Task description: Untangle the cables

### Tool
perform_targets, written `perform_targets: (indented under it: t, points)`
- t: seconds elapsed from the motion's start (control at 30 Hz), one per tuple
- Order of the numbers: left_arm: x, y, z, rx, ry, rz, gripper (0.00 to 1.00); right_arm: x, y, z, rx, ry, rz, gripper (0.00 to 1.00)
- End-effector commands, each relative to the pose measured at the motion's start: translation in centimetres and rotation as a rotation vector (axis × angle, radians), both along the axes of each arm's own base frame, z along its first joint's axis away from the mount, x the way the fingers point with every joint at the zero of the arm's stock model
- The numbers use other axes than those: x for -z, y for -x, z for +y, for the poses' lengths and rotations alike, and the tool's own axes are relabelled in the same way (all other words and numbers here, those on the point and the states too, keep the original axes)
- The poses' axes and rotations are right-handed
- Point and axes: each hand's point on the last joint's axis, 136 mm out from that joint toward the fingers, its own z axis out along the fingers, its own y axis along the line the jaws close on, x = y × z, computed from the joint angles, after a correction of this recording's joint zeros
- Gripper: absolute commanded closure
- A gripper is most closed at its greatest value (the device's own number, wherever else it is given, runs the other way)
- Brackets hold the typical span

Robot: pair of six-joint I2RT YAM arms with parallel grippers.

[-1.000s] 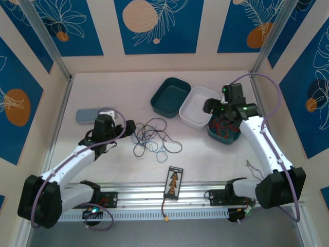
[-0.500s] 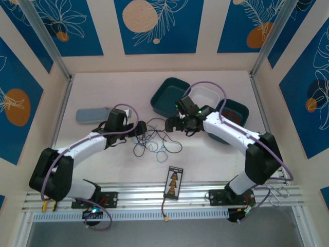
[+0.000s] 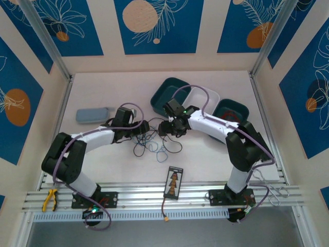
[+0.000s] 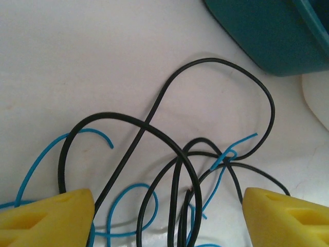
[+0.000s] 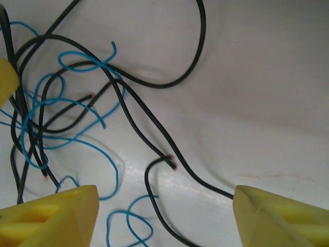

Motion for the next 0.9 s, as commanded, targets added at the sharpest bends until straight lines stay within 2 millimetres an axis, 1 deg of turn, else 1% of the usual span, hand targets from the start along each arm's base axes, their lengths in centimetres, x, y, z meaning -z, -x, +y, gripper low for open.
perform_targets:
  t: [0.0, 0.07, 0.13, 0.2, 0.37, 0.57, 0.63, 0.73, 0.87]
  points:
    - [-1.0, -1.2, -1.2, 0.0, 0.041, -0.031, 0.32, -0.3, -0.5, 1.6, -0.061, -0.031, -0.003, 0.35]
    - [-0.9, -1.5, -1.2, -0.006, 0.04, -0.029, 0.34, 0.1, -0.7, 1.9, -0.085, -0.021, 0.0, 0.39]
    - [-0.7, -1.7, -1.1, -0.015, 0.036, -0.027, 0.39, 0.8, -0.9, 2.1, -0.106, -0.007, 0.009, 0.42]
    - [-0.7, -2.0, -1.1, -0.023, 0.033, -0.027, 0.43, 1.4, -1.0, 2.2, -0.122, 0.002, 0.016, 0.43]
    - [-0.6, -2.2, -1.0, -0.026, 0.025, -0.026, 0.44, 2.7, -1.3, 2.1, -0.138, 0.024, 0.044, 0.48]
    - [-0.5, -2.3, -0.8, -0.034, 0.016, -0.023, 0.51, 4.1, -1.5, 1.9, -0.135, 0.04, 0.075, 0.54]
    - [-0.3, -2.4, -0.7, -0.038, 0.016, -0.02, 0.55, 4.5, -1.6, 1.9, -0.131, 0.045, 0.084, 0.57]
    - [-0.2, -2.6, -0.8, -0.041, 0.02, -0.018, 0.57, 4.9, -1.9, 1.9, -0.124, 0.047, 0.091, 0.65]
    - [0.0, -2.6, -0.8, -0.048, 0.021, -0.012, 0.59, 4.9, -2.4, 2.1, -0.104, 0.048, 0.082, 0.73]
